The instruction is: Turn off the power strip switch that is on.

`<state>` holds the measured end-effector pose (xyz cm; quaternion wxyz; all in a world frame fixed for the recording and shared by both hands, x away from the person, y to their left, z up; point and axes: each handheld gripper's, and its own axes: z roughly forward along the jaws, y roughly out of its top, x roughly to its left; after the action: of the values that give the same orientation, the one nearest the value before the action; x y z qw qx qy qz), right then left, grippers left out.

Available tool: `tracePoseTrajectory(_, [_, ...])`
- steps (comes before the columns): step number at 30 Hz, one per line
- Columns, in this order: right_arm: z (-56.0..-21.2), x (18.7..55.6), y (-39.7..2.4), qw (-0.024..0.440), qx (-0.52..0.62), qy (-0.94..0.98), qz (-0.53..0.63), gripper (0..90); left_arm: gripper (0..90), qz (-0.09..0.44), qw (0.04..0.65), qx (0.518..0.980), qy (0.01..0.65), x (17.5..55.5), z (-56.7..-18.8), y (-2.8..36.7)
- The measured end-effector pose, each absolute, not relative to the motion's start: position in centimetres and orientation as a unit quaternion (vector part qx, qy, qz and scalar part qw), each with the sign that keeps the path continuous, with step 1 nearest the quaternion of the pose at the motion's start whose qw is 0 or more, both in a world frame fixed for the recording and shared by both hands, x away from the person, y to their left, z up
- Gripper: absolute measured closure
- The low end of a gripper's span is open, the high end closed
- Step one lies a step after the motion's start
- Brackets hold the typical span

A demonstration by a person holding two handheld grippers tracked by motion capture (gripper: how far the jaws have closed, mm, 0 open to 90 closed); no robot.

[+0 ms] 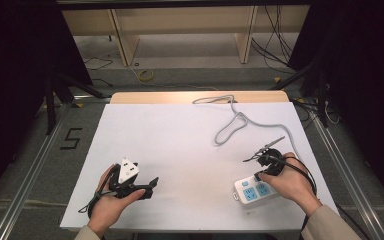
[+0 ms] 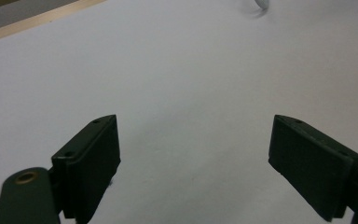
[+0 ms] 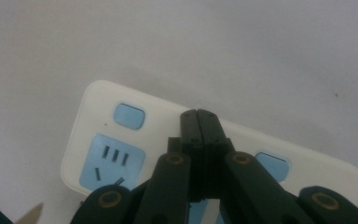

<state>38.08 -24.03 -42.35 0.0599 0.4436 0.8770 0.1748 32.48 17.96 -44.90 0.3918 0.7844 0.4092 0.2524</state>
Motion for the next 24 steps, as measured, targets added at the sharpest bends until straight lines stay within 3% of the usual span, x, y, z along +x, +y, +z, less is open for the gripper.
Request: tracePoseTrajectory(24, [-42.84, 38.40, -23.80, 0.061, 0.444, 0.879, 0.164, 90.0, 16.0, 0.253, 0.392, 0.784, 0.409, 32.48, -44.89, 17.97])
